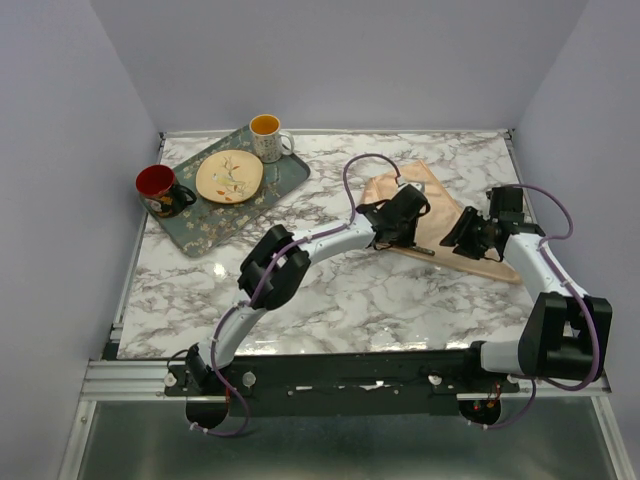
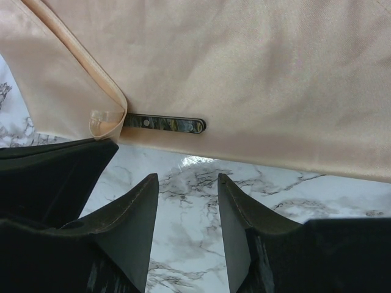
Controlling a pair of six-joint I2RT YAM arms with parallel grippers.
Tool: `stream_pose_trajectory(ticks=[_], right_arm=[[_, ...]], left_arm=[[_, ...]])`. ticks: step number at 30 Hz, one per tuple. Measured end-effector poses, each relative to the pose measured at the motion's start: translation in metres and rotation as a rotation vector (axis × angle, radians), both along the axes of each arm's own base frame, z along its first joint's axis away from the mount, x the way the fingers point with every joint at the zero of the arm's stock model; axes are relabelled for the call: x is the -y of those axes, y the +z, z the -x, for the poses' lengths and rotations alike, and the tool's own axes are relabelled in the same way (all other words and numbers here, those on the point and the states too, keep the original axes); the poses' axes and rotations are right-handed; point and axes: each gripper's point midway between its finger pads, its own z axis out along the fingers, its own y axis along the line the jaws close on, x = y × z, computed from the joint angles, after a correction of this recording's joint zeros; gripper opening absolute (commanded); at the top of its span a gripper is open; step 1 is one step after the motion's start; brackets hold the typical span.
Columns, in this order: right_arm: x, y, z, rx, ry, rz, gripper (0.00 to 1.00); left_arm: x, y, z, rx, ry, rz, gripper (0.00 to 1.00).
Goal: Fold the napkin, place the utensils inside, and roll it up
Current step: Fold the napkin
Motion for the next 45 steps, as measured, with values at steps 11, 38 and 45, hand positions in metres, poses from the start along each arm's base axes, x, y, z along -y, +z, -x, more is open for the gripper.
stream_pose_trajectory(ticks=[11, 38, 45], right_arm=[[-0.003, -0.006, 0.001, -0.018, 0.021, -0.012, 0.53], [-0.074, -0.021, -0.017, -0.001, 0.275, -0.264, 0.56], [-0.072, -0.036, -0.015, -0.043, 0.262, -0.257, 0.55]], left_arm=[[0.009, -0.007, 0.012, -0.061, -0.065, 0.037, 0.57], [-0.096, 0.075, -0.053, -0.164, 0.022, 0.326, 0.47], [-0.088, 0.045, -0.053, -0.249, 0.016, 0.32, 0.44]])
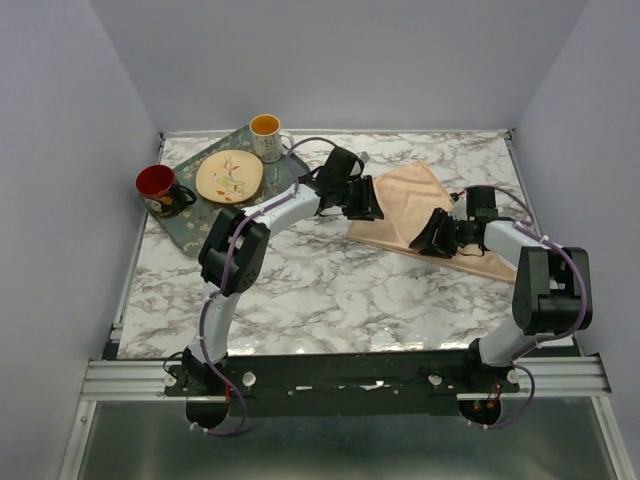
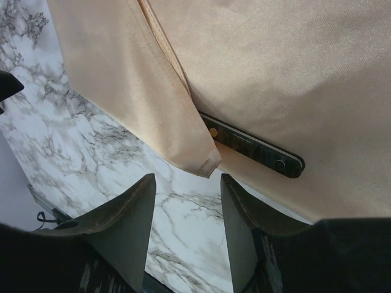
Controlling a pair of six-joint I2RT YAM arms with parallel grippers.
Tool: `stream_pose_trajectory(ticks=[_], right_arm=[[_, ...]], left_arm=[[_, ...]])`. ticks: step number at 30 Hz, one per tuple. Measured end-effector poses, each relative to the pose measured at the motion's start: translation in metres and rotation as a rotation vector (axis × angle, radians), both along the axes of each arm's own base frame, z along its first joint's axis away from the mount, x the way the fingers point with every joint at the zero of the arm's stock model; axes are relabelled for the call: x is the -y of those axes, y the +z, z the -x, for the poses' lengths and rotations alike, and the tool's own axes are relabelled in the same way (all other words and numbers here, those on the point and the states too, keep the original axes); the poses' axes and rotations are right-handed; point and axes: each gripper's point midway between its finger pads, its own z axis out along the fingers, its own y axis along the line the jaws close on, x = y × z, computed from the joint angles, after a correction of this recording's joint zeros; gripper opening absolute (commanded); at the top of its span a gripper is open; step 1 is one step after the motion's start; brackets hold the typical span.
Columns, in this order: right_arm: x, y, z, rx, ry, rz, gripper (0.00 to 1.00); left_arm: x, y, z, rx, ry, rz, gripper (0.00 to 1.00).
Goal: Fold the napkin, place the utensils inside, and roll it up
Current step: Fold the napkin
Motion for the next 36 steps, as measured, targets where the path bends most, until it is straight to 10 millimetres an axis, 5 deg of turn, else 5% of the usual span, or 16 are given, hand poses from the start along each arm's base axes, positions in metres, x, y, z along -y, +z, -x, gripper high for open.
stream_pose_trajectory(ticks=[7, 20, 32, 36], right_arm=[[0.003, -0.005, -0.001, -0.005, -0.006, 0.018, 0.51], [0.009, -0.014, -0.005, -0.004, -0.011, 0.059, 0.12], [0.014, -0.017, -0.008, 0.012, -0.022, 0.09, 0.07], [0.015, -0.023, 0.0, -0.003, -0.024, 0.095, 0.14]], left_arm=[[0.001, -0.003, 0.002, -0.016, -0.011, 0.005, 0.42], [-0.016, -0.047, 0.023, -0.097, -0.008, -0.064, 0.41], [-0.025, -0.056, 0.02, -0.099, 0.018, -0.095, 0.41], [-0.027, -0.057, 0.02, -0.101, 0.019, -0.1, 0.41]])
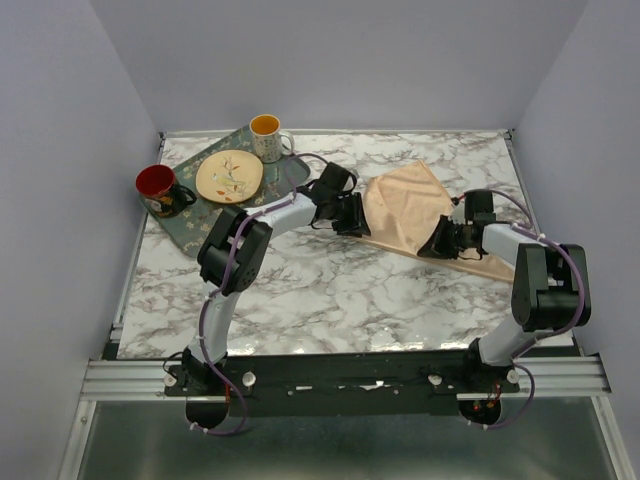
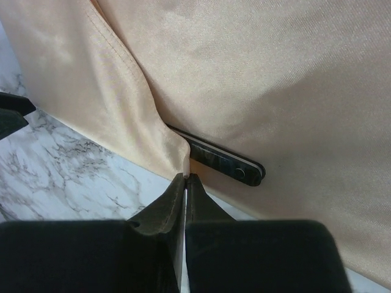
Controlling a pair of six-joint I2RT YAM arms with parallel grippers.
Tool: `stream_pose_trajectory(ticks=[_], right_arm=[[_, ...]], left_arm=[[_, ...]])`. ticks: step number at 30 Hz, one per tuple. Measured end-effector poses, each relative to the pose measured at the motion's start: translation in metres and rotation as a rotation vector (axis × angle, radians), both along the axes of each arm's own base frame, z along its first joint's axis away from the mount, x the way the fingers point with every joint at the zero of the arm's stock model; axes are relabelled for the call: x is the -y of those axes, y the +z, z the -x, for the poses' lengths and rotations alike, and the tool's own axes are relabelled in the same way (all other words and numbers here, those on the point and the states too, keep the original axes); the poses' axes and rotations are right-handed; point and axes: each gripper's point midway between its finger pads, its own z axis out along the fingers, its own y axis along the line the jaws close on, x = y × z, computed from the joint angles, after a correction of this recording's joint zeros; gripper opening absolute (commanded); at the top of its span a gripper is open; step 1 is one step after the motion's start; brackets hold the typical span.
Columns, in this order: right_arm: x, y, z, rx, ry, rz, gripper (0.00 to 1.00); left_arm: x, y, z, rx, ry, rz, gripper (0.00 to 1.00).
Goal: Fold the napkin, place the utensils inside, and roll it up
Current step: Fold the napkin
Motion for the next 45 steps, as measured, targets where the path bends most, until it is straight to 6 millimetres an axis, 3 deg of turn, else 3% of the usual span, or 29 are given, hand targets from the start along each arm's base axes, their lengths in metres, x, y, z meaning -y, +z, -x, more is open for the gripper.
stream_pose_trajectory(ticks=[1, 6, 10, 12, 16, 18, 20, 24, 26, 29, 36, 38, 45], right_arm=[[0.0, -0.001, 0.001, -0.002, 0.0, 0.001, 0.16], [0.002, 0.004, 0.002, 0.005, -0.015, 0.01, 0.46], [0.012, 0.029, -0.001, 0.062, -0.047, 0.065, 0.62], [0.022, 0.048, -0.005, 0.111, -0.084, 0.122, 0.69], [0.052, 0.076, -0.006, 0.176, -0.2, 0.24, 0.79], [0.082, 0.084, -0.001, 0.181, -0.315, 0.302, 0.84], [0.114, 0.084, 0.007, 0.165, -0.44, 0.343, 0.97], [0.181, 0.067, 0.041, 0.067, -0.726, 0.409, 0.98], [0.204, 0.053, 0.063, -0.001, -0.846, 0.4, 0.98], [0.222, 0.034, 0.088, -0.091, -0.96, 0.383, 0.98], [0.236, -0.006, 0.092, -0.243, -1.004, 0.333, 0.84], [0.238, -0.003, 0.084, -0.209, -1.004, 0.322, 0.77], [0.24, -0.001, 0.072, -0.157, -1.021, 0.29, 0.73]], left_arm=[[0.0, 0.0, 0.0, 0.001, 0.001, 0.0, 0.41], [-0.003, -0.001, 0.0, 0.002, -0.003, -0.01, 0.45], [-0.005, 0.001, 0.002, 0.004, -0.005, -0.02, 0.52], [-0.006, 0.014, 0.005, 0.02, -0.011, -0.017, 0.52], [-0.009, 0.051, 0.017, 0.079, -0.034, 0.008, 0.53], [-0.01, 0.074, 0.029, 0.123, -0.055, 0.03, 0.53], [-0.014, 0.091, 0.039, 0.155, -0.068, 0.045, 0.53], [-0.021, 0.114, 0.056, 0.208, -0.095, 0.064, 0.53], [-0.024, 0.117, 0.059, 0.221, -0.105, 0.061, 0.53], [-0.028, 0.116, 0.062, 0.228, -0.113, 0.052, 0.53], [-0.042, 0.109, 0.056, 0.221, -0.101, 0.031, 0.53], [-0.044, 0.108, 0.055, 0.221, -0.098, 0.027, 0.53], [-0.046, 0.103, 0.051, 0.209, -0.093, 0.016, 0.53]])
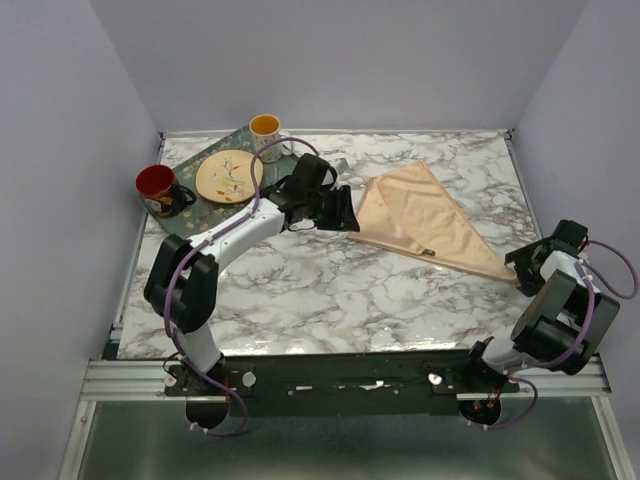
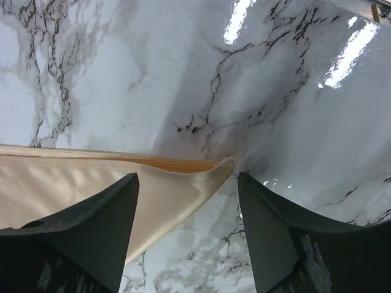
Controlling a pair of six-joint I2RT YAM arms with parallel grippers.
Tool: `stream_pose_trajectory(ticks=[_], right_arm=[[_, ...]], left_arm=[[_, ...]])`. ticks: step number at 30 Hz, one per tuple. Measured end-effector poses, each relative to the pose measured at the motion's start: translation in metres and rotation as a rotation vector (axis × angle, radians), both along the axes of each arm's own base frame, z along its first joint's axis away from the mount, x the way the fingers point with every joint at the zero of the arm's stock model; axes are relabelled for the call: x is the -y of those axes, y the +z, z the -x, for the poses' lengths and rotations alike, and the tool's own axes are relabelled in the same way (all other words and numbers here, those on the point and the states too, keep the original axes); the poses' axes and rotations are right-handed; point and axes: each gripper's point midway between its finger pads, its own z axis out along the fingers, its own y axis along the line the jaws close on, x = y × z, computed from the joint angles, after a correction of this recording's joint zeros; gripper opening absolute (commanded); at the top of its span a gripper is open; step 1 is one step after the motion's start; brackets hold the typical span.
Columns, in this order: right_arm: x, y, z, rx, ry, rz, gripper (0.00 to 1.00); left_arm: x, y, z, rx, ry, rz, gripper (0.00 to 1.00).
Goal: Fold the napkin, place the utensils inside, and roll it up
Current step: Fold the napkin
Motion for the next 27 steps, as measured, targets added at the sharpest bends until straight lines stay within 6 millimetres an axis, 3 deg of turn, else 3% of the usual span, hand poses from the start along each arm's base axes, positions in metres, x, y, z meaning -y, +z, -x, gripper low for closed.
stream_pose_trajectory(ticks=[8, 13, 16, 17, 20, 23, 27], right_arm=[[-0.004, -0.004, 0.0, 0.029, -0.025, -0.012, 0.58], [-0.003, -0.005, 0.0, 0.03, -0.036, -0.013, 0.56], [-0.003, -0.006, 0.0, 0.03, -0.044, -0.012, 0.24], [-0.002, -0.006, 0.0, 0.033, -0.047, -0.01, 0.09], [-0.003, -0.007, 0.0, 0.037, -0.039, -0.006, 0.01], [-0.005, 0.003, 0.0, 0.073, -0.011, 0.02, 0.01], [-0.007, 0.05, -0.014, 0.225, 0.06, 0.116, 0.01]], left_arm=[[0.001, -0.004, -0.002, -0.018, 0.001, -0.013, 0.53], [0.003, -0.011, -0.004, -0.035, 0.006, -0.018, 0.53], [0.002, -0.014, -0.005, -0.042, 0.011, -0.022, 0.52], [0.001, -0.014, -0.006, -0.043, 0.014, -0.022, 0.53], [-0.001, -0.013, -0.009, -0.043, 0.024, -0.02, 0.52], [-0.005, -0.013, -0.015, -0.042, 0.043, -0.017, 0.52], [-0.007, -0.016, -0.022, -0.046, 0.066, -0.007, 0.52]])
